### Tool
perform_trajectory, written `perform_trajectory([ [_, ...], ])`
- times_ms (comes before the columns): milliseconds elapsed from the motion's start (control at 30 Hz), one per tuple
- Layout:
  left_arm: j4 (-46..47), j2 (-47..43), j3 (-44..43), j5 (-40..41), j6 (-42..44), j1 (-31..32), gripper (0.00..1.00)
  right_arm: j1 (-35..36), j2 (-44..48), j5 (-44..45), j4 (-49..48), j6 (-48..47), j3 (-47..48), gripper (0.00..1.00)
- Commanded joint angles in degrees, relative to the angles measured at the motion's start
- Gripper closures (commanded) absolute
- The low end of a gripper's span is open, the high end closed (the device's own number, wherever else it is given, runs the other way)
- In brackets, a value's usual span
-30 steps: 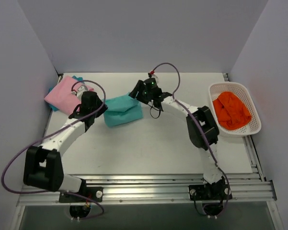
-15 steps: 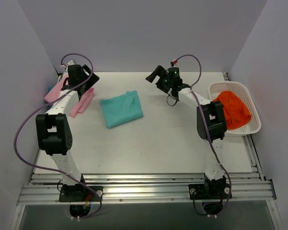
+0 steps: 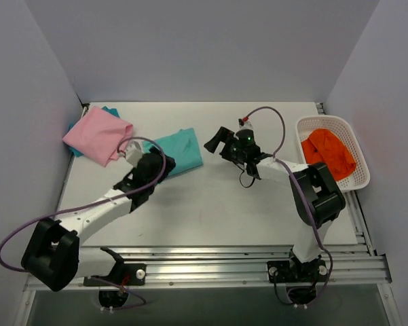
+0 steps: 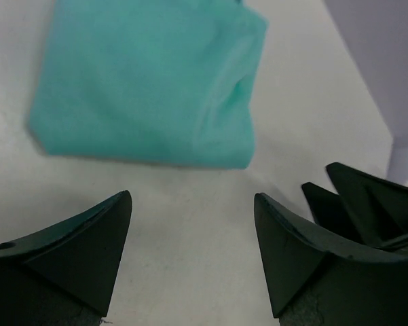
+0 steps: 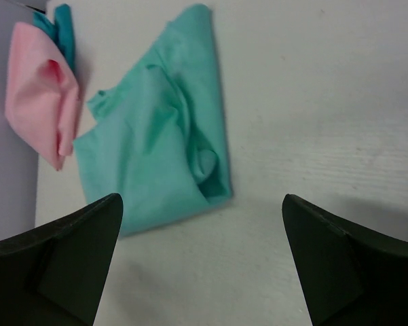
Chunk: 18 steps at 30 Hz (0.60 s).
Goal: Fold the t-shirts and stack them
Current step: Fold the tshirt
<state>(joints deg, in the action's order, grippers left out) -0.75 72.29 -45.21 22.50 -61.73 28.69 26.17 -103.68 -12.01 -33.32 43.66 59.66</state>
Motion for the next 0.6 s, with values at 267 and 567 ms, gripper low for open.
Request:
perform_trajectory([
  [267, -8.5, 24.5, -11.2, 23.9, -37.9, 13.1, 0.14, -0.9, 18.7, 9.8, 0.6, 5.6, -15.8, 0.00],
  [567, -13.3, 36.0, -17.2, 21.4, -46.2, 5.0, 0.03, -0.2, 39.9, 10.0, 10.4, 7.3, -26.7, 0.00],
])
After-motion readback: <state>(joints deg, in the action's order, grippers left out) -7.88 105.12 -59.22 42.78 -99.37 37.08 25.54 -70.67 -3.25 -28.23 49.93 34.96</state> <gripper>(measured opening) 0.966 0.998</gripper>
